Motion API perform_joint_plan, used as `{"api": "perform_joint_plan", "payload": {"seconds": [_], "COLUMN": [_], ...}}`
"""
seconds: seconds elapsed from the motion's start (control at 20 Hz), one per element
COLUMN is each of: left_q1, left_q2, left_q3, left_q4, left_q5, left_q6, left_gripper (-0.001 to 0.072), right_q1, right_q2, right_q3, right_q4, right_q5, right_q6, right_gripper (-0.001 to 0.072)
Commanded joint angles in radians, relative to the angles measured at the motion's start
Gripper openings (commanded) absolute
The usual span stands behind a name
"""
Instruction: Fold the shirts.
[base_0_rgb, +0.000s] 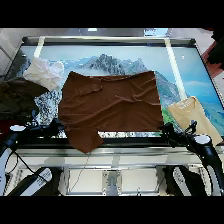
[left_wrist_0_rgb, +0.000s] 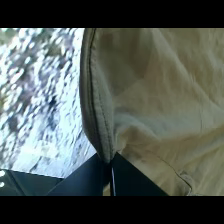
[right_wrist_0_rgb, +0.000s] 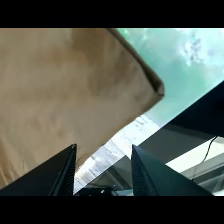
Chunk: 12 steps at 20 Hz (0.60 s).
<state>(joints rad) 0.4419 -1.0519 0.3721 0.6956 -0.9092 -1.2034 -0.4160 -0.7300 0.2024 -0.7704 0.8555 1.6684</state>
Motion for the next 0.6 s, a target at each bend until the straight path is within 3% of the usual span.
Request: {"api": "perform_joint_plan", "payload": {"seconds": [0.0, 0.25, 0.55], "left_q1": [0.000, 0.000, 0.000], "left_q2": [0.000, 0.000, 0.000], "left_q3": [0.001, 0.001, 0.001], "left_q4": [0.000, 0.000, 0.000], "left_q5": [-0.005, -0.005, -0.004], "left_q6": [0.000, 0.000, 0.000], "left_gripper": [0.0014, 0.0014, 0.0014], "right_q1": [0.000, 0.000, 0.000], "right_q2": [-0.007, -0.008, -0.109], "right_q3": [-0.002, -0.002, -0.002], "right_q4": [-0.014, -0.057, -0.051], "right_q5": [-0.053, -0.173, -0.166], "right_q6": [0.015, 0.090, 0.089], "right_gripper": [0.0406, 0.0406, 0.0406]}}
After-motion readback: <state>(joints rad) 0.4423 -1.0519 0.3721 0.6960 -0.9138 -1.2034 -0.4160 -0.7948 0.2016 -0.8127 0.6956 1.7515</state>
